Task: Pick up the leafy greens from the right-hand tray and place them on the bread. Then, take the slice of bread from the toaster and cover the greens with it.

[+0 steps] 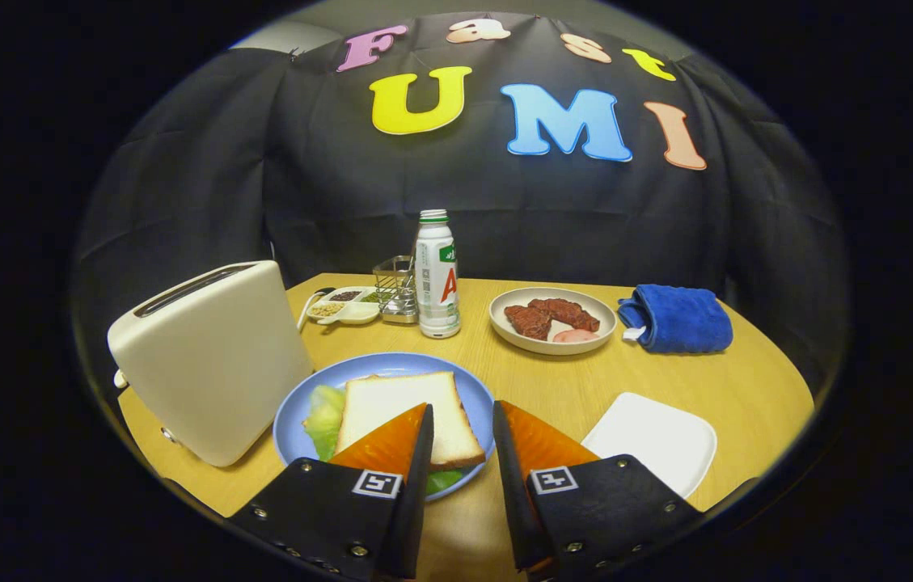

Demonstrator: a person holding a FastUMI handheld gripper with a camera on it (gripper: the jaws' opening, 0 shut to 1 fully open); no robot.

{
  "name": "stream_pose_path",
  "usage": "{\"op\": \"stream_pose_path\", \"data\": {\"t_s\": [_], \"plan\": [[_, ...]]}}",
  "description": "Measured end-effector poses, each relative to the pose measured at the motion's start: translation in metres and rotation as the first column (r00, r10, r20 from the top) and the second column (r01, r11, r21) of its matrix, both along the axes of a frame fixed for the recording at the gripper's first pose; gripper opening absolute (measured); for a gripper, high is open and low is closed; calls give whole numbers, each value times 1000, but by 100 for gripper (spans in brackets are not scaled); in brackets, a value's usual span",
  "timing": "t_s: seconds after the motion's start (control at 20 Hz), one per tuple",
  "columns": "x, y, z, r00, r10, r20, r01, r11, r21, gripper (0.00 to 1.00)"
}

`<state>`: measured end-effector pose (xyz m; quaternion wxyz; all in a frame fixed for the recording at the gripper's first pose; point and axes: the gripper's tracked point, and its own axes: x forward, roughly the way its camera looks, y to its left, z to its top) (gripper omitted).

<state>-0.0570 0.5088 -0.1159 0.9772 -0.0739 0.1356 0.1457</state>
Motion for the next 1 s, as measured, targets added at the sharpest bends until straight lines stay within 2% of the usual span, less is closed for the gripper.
{"op": "stream_pose_path", "data": {"t_s": [0.2, 0.55, 0.8, 1.0], "plan": [[-2, -23, 16, 999, -3, 48, 2, 1000, 18, 43], [-4, -108, 53, 981, -98, 166, 91, 995, 51, 44], [-6, -162, 79, 961, -157, 227, 142, 987, 80, 43], [-6, -212, 102, 929, -222, 296, 212, 975, 66, 43]]}}
